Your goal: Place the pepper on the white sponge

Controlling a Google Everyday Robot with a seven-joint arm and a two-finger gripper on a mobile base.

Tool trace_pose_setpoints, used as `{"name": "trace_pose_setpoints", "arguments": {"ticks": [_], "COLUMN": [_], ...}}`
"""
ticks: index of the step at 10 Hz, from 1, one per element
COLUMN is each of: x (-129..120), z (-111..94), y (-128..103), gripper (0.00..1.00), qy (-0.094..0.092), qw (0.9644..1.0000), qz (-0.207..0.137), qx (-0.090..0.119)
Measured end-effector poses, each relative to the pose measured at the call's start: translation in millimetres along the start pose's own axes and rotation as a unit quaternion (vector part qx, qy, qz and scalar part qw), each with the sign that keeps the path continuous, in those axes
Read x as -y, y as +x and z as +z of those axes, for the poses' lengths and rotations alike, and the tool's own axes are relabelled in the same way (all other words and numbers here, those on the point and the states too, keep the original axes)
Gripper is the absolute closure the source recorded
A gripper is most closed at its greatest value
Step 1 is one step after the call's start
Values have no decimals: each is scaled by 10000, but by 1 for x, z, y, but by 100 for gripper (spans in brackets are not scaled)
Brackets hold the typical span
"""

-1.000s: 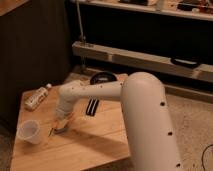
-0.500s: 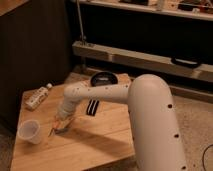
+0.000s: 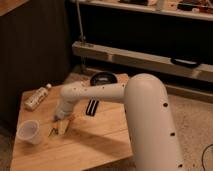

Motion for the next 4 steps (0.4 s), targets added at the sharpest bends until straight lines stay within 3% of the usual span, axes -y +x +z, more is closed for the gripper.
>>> {"name": "trace_pose_setpoints", "arguments": {"ticks": [2, 4], "x": [-6, -16], "z": [-30, -63], "y": [12, 24], "gripper": [20, 20], "qy": [173, 299], "qw": [9997, 9991], "qz": [142, 264], "qx": [49, -155]}}
